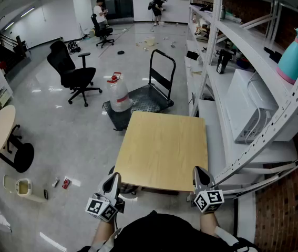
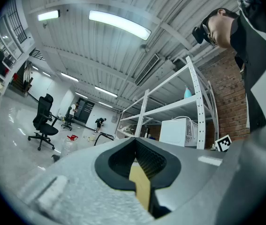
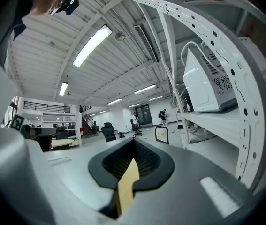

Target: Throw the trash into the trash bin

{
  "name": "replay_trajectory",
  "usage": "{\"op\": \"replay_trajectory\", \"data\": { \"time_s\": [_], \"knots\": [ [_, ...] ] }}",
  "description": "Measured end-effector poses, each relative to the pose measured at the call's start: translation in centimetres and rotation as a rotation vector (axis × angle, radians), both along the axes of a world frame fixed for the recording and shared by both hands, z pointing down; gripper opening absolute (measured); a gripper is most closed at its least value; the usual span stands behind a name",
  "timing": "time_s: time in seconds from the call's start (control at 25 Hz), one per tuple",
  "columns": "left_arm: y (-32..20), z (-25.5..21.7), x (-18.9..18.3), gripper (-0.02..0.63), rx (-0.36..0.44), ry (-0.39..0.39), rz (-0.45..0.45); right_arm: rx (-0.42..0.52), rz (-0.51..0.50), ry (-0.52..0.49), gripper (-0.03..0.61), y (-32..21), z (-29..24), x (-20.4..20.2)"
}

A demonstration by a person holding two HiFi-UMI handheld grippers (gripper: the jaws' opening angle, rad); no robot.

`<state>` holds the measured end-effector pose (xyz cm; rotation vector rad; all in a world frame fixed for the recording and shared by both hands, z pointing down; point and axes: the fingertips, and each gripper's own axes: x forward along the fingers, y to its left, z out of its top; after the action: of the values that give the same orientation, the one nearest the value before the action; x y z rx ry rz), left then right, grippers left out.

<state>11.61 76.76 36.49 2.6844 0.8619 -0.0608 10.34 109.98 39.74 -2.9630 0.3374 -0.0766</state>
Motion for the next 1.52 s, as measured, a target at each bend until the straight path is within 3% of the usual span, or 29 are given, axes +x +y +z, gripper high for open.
{"op": "replay_trajectory", "data": {
  "time_s": [0.52, 0.64, 0.96, 1.16, 1.52],
  "knots": [
    [-2.2, 0.1, -0.5, 0.001, 0.013, 0.015, -0.016, 0.027, -0.048, 0.001, 0.005, -2.5, 0.2, 1.8],
    [-3.8, 0.2, -0.8, 0.001, 0.011, 0.012, -0.048, -0.043, -0.066, 0.003, 0.005, -4.1, 0.3, 2.5],
    [-7.8, 1.1, -2.4, 0.001, -0.002, -0.008, -0.154, -0.063, -0.159, 0.008, 0.005, -7.8, 0.3, 4.6],
    [-10.5, 1.1, -3.7, 0.002, 0.013, -0.018, -0.236, -0.147, -0.242, 0.001, 0.005, -11.7, 0.9, 5.4],
    [-15.5, 1.5, -6.5, 0.002, 0.010, -0.036, -0.421, -0.121, -0.407, -0.001, 0.005, -17.6, 1.4, 7.8]
  ]
}}
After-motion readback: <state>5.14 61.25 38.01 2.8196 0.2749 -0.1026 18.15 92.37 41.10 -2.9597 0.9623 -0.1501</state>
